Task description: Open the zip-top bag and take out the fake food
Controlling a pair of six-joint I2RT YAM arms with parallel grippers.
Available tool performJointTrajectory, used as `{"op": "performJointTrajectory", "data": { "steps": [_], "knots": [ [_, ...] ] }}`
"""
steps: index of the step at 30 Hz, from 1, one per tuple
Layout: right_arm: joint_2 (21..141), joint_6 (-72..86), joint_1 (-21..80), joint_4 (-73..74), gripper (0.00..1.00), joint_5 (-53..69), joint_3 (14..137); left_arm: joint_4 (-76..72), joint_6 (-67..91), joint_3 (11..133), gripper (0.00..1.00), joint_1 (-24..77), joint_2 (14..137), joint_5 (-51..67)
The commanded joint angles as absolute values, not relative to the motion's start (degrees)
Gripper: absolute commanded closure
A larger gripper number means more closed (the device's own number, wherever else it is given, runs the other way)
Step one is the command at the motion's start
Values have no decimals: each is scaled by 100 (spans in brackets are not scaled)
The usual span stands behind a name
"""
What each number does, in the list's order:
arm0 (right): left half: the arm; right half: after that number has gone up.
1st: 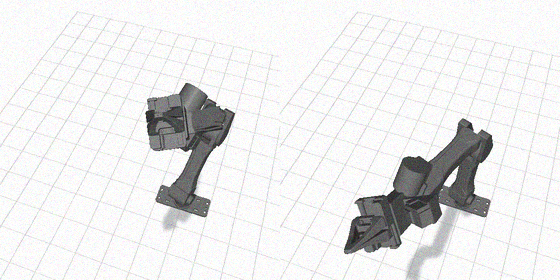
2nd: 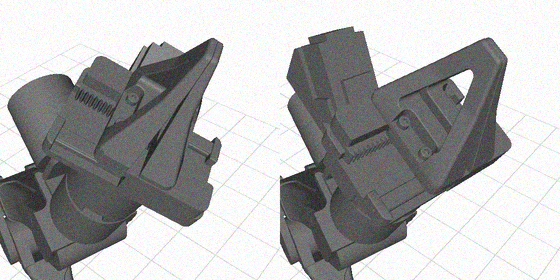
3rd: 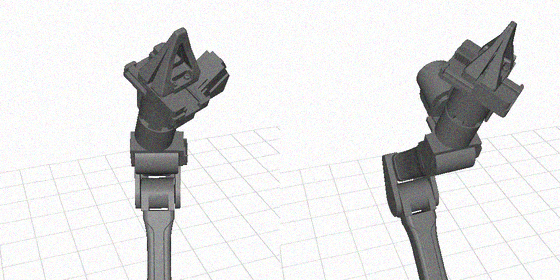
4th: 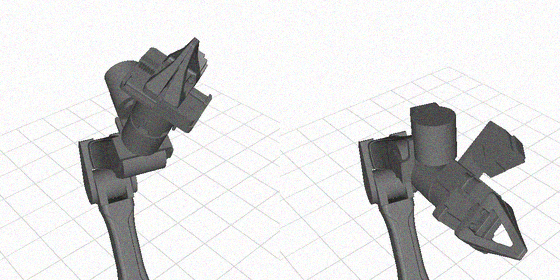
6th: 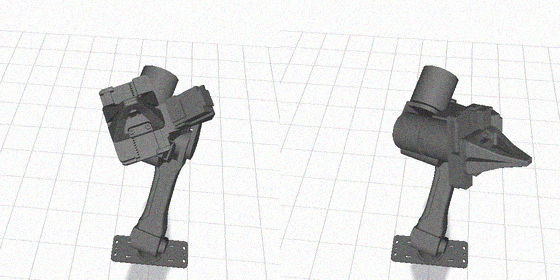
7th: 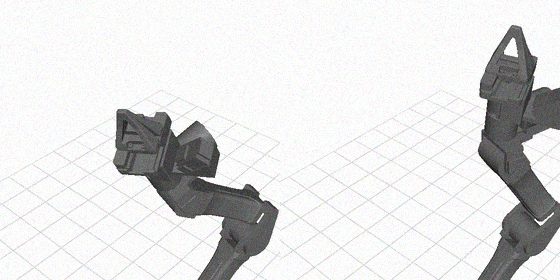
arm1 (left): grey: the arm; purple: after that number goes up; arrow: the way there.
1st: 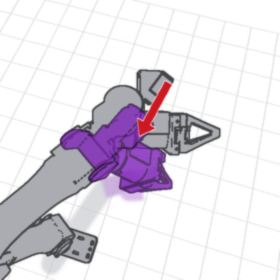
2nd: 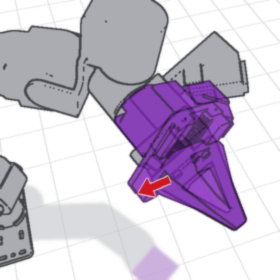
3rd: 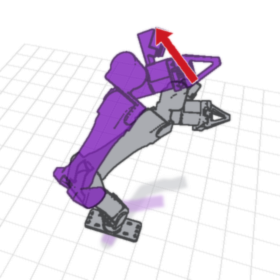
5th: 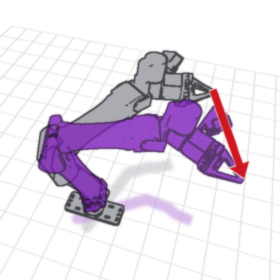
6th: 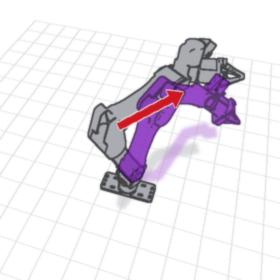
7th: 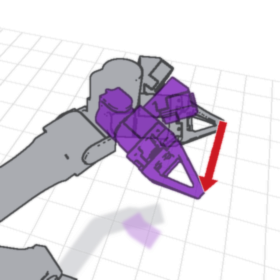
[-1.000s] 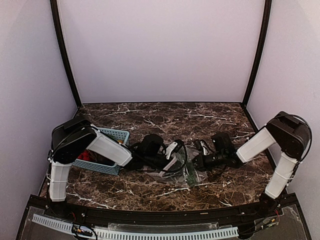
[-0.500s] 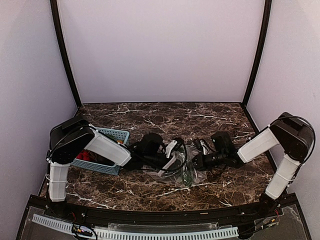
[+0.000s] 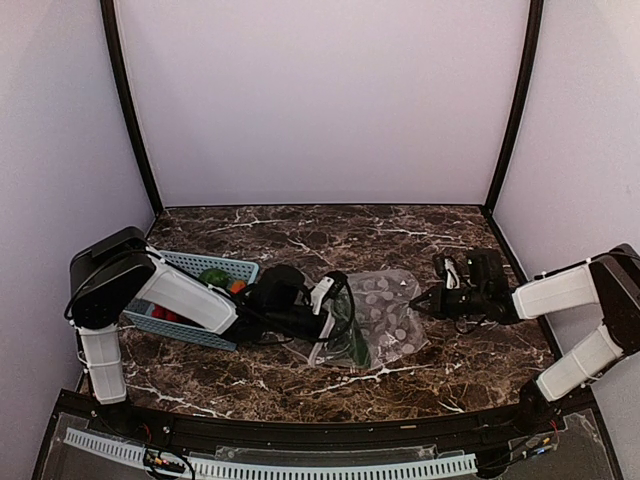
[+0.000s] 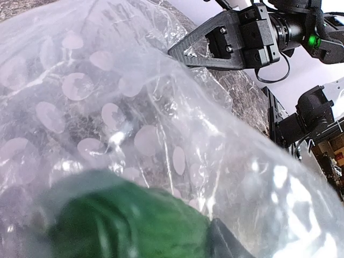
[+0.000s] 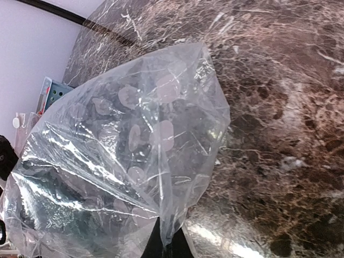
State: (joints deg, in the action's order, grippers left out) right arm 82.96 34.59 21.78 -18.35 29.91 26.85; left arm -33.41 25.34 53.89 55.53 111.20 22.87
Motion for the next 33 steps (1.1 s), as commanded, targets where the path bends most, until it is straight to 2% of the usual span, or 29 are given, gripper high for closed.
{"op": "performJointTrajectory", "data": {
  "steps": [1, 10, 33],
  "knots": [
    [8038, 3341, 1931, -1656, 100, 2678, 2484, -3545, 2745, 4975, 55, 5490, 10831, 2207],
    [7778, 3383, 1611, -1561, 100, 2522, 2248, -4482, 3178, 4294, 55, 5328, 10616, 2215],
    [6989, 3505, 981, -1301, 100, 2136, 1890, -5412, 3649, 3324, 58, 4983, 9632, 1845]
  ]
}}
